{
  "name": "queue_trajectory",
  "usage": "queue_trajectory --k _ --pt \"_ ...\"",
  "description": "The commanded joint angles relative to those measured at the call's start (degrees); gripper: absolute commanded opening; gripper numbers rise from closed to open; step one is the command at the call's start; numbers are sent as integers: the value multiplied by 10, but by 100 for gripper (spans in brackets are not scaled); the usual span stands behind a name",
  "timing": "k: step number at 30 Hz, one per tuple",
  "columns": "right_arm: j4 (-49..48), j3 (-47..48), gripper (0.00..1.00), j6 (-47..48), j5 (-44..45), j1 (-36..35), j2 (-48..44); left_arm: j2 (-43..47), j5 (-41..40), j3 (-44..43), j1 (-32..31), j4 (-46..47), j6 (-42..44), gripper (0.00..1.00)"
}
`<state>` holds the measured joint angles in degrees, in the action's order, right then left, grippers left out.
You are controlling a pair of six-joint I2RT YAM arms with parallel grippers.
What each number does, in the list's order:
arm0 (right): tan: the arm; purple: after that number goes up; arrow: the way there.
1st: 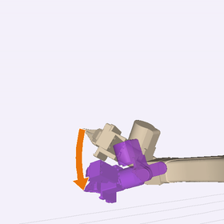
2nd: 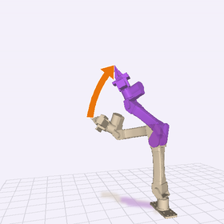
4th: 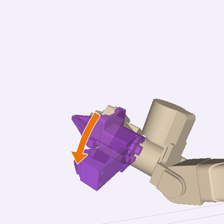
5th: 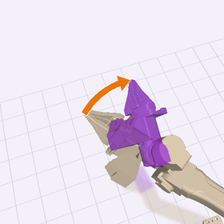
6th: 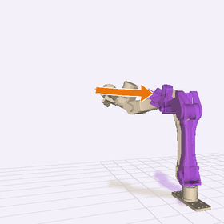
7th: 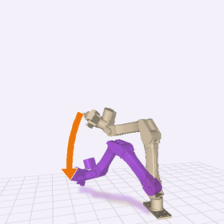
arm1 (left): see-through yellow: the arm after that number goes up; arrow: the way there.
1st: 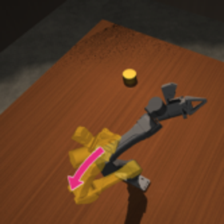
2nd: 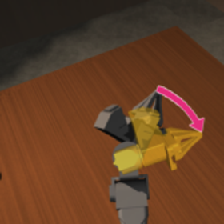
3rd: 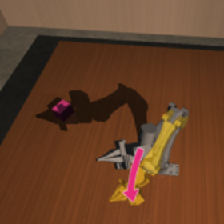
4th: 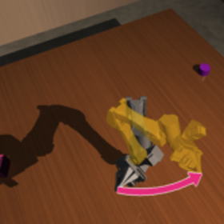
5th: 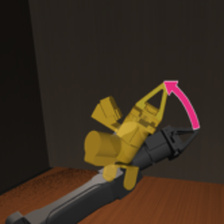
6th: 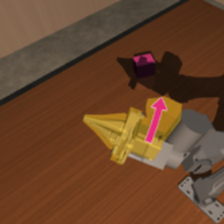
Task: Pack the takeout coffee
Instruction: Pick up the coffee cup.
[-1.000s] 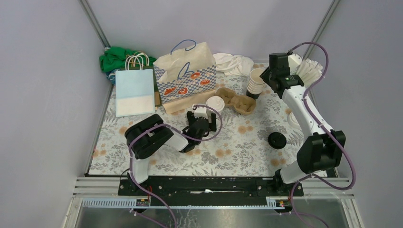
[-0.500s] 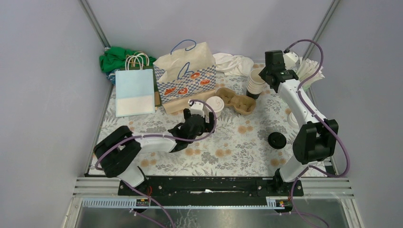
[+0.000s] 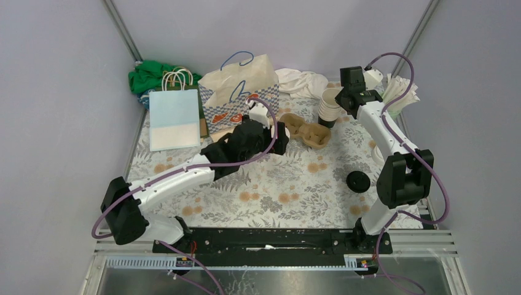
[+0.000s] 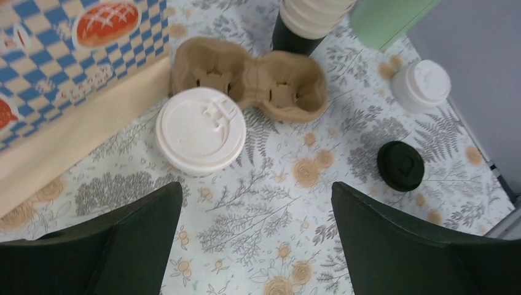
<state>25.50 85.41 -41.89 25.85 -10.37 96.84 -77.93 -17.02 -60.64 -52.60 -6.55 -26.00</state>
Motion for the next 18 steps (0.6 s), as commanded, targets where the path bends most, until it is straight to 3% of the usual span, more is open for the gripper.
queue_trajectory --k 1,4,11,18 --pt "6 28 15 -8 6 4 -6 3 18 -57 2 -56 26 95" --pt "10 28 0 -8 6 4 -14 -19 25 -84 8 -54 34 95" --pt "14 20 0 -16 17 4 -36 -96 65 -163 22 -22 46 93" --pt "2 -10 0 -32 17 4 -64 -219 157 -296 58 -2 27 76"
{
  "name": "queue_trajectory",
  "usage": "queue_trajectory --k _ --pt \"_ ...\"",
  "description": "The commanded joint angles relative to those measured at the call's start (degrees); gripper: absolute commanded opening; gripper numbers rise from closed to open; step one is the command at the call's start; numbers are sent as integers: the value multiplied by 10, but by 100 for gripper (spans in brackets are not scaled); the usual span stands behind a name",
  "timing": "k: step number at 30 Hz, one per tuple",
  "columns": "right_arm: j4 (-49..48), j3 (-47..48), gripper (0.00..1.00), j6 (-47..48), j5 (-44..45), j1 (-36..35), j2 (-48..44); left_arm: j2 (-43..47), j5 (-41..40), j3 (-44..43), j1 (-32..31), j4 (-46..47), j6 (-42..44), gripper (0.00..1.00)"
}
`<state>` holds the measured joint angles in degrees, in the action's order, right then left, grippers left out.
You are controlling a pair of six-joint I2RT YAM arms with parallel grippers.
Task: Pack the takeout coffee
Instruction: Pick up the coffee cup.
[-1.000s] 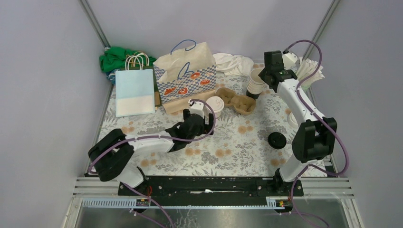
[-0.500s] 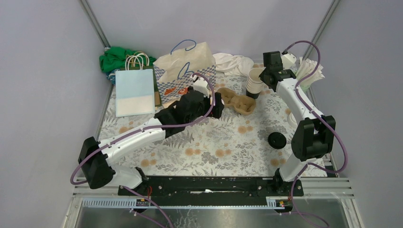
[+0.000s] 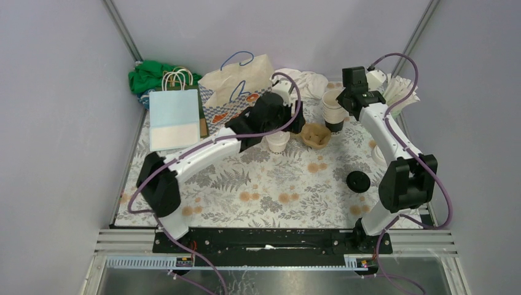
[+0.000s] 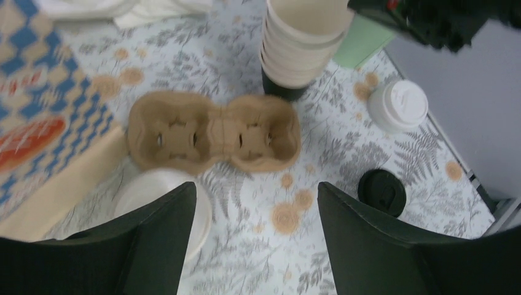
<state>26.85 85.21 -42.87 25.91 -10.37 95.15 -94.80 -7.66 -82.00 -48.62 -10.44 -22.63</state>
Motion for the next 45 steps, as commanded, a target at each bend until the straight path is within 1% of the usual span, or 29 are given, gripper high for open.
queue_trajectory --k 1,4,9,13,16,17,18,22,27,29,34,39,40,41,42,45 --pt "-17 -15 0 -24 16 4 -52 -70 72 -103 21 37 -9 74" --pt "-25 -28 0 -28 14 6 -62 -120 102 -153 25 45 -18 70" --pt "-18 -43 0 -40 12 10 -73 -179 124 -193 27 94 -37 64" --pt "-36 -82 0 -44 10 14 -96 -201 152 -191 27 149 -44 61" --pt "-34 -102 0 -50 15 16 -110 -217 165 -207 35 153 -67 59" --pt "-34 -110 2 -52 20 17 -115 -224 177 -216 38 149 -76 58" --pt "-35 -119 6 -56 25 17 -124 -229 181 -223 40 146 -84 57" --pt "-44 -152 18 -57 33 22 -146 -243 187 -231 42 160 -105 54" --pt "-33 -150 24 -44 35 24 -154 -270 205 -254 46 167 -124 51" --pt "-15 -142 30 -46 45 24 -157 -282 211 -264 47 170 -133 50" --pt "3 -136 34 -36 57 28 -171 -314 230 -286 51 181 -163 44" --pt "14 -135 35 -32 46 29 -177 -334 244 -288 53 207 -190 43" --pt "16 -135 37 -33 43 29 -178 -337 248 -288 52 212 -196 43" --pt "20 -135 43 -34 40 30 -178 -340 250 -287 52 215 -202 43" --pt "22 -136 45 -32 34 30 -180 -342 253 -286 52 218 -209 43" --pt "25 -137 46 -29 14 32 -187 -342 253 -276 54 237 -230 42"
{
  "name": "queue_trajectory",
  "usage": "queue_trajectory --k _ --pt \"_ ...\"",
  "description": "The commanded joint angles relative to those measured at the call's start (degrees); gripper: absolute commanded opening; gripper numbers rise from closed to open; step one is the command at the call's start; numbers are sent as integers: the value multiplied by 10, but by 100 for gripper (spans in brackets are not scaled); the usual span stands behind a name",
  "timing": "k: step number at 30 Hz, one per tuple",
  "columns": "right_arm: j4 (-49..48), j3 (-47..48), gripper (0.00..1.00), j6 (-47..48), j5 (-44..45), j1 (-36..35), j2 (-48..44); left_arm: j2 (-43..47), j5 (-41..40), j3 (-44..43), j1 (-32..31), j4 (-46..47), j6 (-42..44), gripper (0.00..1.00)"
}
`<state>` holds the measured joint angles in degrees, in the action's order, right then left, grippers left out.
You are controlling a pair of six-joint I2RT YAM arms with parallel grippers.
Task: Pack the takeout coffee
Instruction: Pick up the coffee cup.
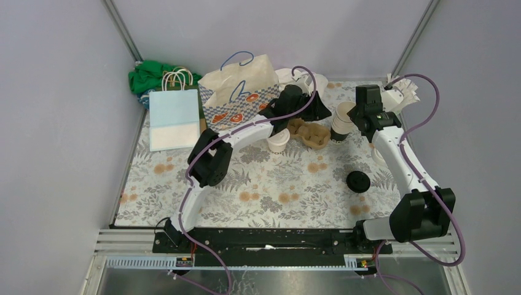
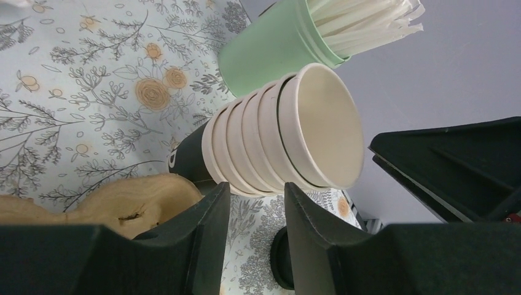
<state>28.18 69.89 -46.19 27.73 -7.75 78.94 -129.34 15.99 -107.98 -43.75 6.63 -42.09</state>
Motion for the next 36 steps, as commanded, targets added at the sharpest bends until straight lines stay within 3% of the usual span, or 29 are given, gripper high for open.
queue_trajectory --k 1,6,31,36 --pt "13 17 45 6 -13 6 -26 4 17 -14 6 71 -39 42" --pt "18 18 39 -6 -41 5 -24 -2 17 -13 9 83 -56 42" --pt "20 36 36 -52 -82 5 18 -53 56 -28 17 125 -115 40" --pt "9 27 32 -58 -105 5 21 -56 62 -28 16 138 -124 44"
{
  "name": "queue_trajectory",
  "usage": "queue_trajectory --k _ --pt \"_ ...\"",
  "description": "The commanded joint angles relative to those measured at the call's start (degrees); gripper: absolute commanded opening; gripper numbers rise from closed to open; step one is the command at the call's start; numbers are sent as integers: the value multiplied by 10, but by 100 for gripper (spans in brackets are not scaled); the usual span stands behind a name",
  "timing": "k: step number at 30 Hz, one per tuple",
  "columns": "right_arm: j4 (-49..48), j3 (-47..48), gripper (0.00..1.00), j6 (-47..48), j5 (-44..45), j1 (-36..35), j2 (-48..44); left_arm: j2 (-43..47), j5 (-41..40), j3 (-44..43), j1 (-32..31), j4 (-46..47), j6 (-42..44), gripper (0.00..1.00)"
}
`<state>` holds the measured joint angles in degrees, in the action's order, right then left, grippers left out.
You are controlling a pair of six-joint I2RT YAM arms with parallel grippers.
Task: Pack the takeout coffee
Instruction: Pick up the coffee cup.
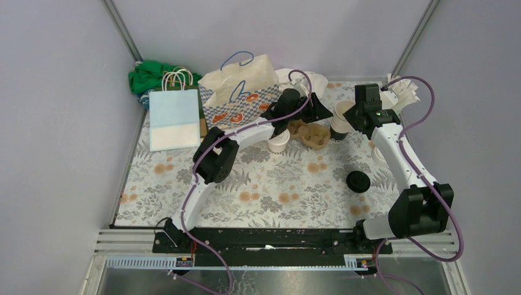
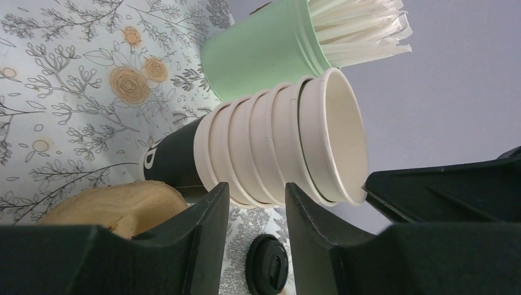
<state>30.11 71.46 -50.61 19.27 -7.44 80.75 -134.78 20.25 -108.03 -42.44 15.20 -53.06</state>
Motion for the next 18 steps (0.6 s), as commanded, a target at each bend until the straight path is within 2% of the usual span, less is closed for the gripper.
queue_trajectory --k 1,4,9,18 --pt "-11 10 29 -15 -23 3 4 -1 21 -27 4 55 -16 47" --pt "-11 8 19 -17 -25 2 5 4 21 -21 4 64 -21 55" --pt "-7 7 0 -21 -20 2 0 1 22 -19 3 73 -26 55" --pt "-8 7 0 -29 -39 2 -4 -14 22 -34 4 63 -28 51"
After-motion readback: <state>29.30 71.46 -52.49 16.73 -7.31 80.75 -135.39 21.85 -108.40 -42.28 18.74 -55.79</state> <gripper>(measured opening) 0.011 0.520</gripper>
